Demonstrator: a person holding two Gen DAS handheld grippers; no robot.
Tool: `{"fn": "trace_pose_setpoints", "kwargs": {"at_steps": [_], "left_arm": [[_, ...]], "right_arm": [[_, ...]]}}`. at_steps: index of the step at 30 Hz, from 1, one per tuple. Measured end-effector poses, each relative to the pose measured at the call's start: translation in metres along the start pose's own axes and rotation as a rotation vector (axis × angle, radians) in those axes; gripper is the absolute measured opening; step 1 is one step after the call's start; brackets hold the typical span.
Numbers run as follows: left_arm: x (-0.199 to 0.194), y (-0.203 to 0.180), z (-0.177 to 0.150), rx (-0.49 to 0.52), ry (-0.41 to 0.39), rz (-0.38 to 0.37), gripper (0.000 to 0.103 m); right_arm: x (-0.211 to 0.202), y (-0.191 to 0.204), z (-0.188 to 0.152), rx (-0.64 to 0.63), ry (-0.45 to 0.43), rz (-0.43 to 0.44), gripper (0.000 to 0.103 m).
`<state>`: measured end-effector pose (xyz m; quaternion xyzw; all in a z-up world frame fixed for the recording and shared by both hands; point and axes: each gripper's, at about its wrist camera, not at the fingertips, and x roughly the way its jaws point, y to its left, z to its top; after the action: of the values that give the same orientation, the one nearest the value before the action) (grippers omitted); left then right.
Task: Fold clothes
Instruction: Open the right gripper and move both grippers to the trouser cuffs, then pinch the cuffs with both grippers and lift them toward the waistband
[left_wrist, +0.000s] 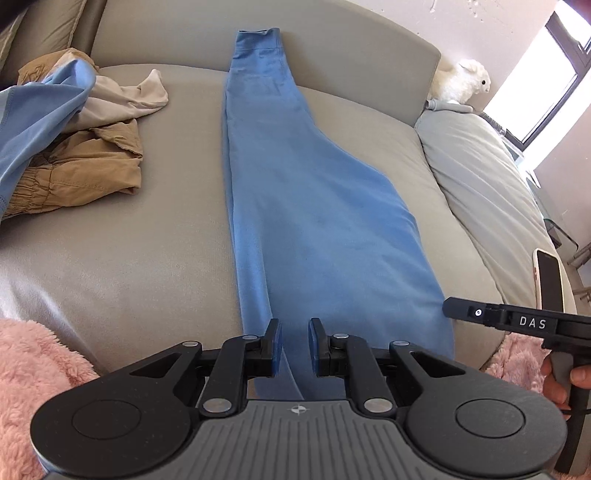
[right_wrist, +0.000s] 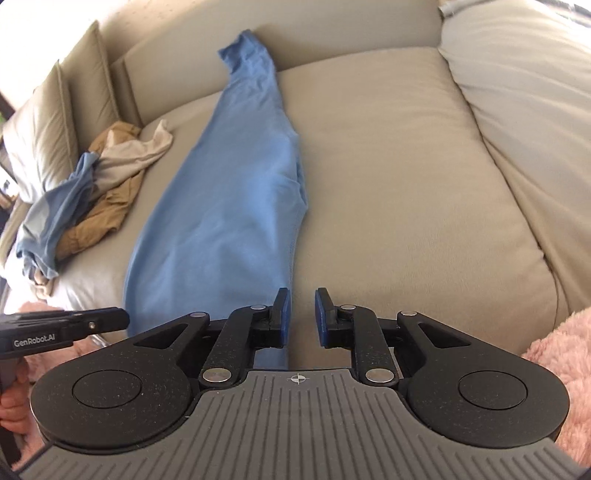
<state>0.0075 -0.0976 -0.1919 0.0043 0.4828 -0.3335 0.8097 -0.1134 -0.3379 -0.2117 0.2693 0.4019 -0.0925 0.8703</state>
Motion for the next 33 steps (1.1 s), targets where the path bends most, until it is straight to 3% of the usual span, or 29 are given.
{"fn": "trace_pose_setpoints", "kwargs": {"at_steps": [2, 8, 9, 10, 13, 21, 26, 29, 33], "left_arm": [[0.0, -0.003, 0.002, 0.005, -0.013, -0.006, 0.013], [0.006, -0.015, 0.001, 0.071, 0.006, -0.008, 0.013], [0.006, -0.015, 0.001, 0.076, 0.007, -0.006, 0.013], [0.006, -0.016, 0.001, 0.079, 0.006, -0.004, 0.013], [0.005, -0.012, 0.0, 0.064, 0.004, 0.0, 0.013], [0.0, 0.004, 0.001, 0.0, -0.005, 0.051, 0.013], [-0.001, 0.006, -0.001, 0.011, 0.011, 0.043, 0.008], [-0.001, -0.006, -0.005, 0.107, 0.029, 0.018, 0.005], [0.004, -0.012, -0.01, 0.158, 0.089, 0.029, 0.005]], "right_arm": [[0.004, 0.001, 0.002, 0.013, -0.004, 0.023, 0.043], [0.018, 0.019, 0.003, -0.036, 0.006, 0.04, 0.042], [0.019, 0.023, 0.002, -0.063, 0.001, 0.018, 0.04], [0.021, 0.027, 0.001, -0.09, -0.003, -0.005, 0.027], [0.02, 0.033, -0.003, -0.147, -0.023, -0.071, 0.003], [0.009, -0.007, 0.001, -0.022, -0.044, -0.203, 0.0], [-0.006, -0.007, 0.003, 0.003, -0.054, -0.043, 0.005], [-0.007, 0.018, -0.001, -0.11, -0.014, 0.042, 0.007], [0.004, 0.052, -0.008, -0.225, 0.083, 0.163, 0.008]]}}
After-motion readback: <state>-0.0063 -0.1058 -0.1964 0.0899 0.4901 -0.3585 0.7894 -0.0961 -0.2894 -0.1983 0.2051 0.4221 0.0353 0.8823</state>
